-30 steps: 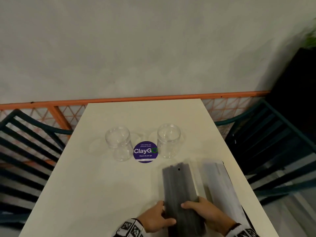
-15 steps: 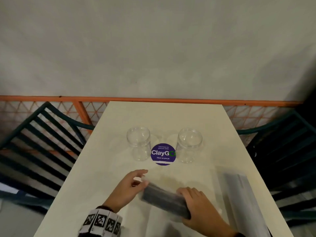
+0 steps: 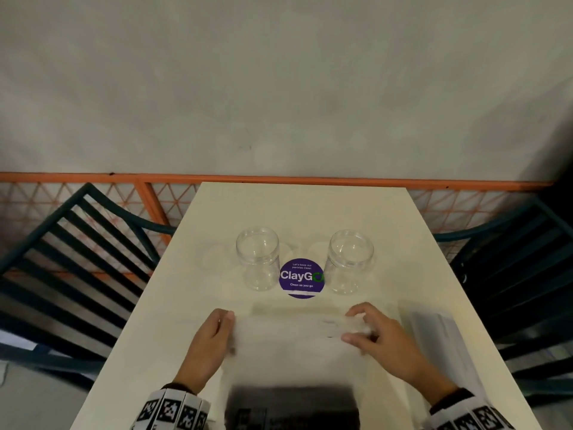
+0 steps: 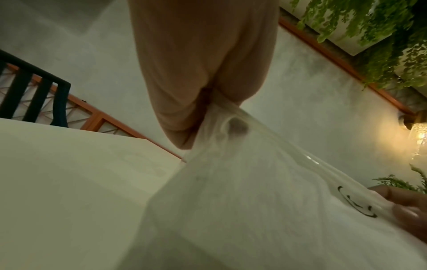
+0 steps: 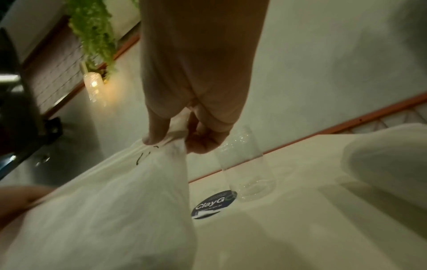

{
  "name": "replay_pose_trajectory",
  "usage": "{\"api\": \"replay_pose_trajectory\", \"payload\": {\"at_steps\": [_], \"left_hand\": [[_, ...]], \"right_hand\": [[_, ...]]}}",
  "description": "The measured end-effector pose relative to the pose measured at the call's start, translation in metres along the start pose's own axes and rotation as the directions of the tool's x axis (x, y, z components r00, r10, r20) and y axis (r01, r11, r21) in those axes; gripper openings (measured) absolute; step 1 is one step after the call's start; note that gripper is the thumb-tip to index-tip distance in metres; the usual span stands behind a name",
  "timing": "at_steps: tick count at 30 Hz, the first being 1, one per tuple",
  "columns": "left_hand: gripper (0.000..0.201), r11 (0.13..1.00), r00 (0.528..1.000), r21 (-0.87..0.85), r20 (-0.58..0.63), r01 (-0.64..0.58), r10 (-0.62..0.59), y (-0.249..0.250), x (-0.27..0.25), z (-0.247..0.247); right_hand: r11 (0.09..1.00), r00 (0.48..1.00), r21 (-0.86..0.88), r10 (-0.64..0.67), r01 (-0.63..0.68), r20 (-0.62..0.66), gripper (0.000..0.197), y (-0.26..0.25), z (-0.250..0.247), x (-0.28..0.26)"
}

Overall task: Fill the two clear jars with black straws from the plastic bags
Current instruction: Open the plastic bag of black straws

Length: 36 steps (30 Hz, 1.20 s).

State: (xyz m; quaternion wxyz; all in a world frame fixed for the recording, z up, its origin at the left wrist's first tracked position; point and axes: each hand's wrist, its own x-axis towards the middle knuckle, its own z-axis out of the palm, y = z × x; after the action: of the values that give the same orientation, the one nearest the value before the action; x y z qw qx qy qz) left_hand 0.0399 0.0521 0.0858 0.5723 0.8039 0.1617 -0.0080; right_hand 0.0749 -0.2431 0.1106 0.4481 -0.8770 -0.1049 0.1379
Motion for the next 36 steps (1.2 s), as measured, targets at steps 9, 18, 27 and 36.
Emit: {"api": "replay_pose_trajectory", "payload": {"at_steps": [9,18,27,36], "left_hand": [[0.033,0.710,0.821,0.454,0.090,-0.538,0.564,0.040,-0.014,0.018],[0.033,0.645,0.730,0.343,0.351,-0.683,0.586,0.062,-0.013,0.061],[0.032,0.684,0.711,0.208,0.297,-0.699,0.637,0.096,-0.026,0.073],[0.028,0.604,0.697,0.349,0.327,-0.717,0.639,0.098,-0.027,0.077]], "right_hand": [[0.952,1.000,0.304,-0.019,0.012,0.019,0.022,-0.013,0.005,-0.002],[0.925,0.984,0.362,-0.055,0.115,-0.172,0.015,-0.023,0.004,-0.008],[0.919,0.953,0.333,-0.116,0.210,-0.279,0.021,-0.035,0.001,-0.014],[0.937,0.910,0.167,-0.237,0.306,-0.340,0.009,-0.038,0.006,-0.020]]}}
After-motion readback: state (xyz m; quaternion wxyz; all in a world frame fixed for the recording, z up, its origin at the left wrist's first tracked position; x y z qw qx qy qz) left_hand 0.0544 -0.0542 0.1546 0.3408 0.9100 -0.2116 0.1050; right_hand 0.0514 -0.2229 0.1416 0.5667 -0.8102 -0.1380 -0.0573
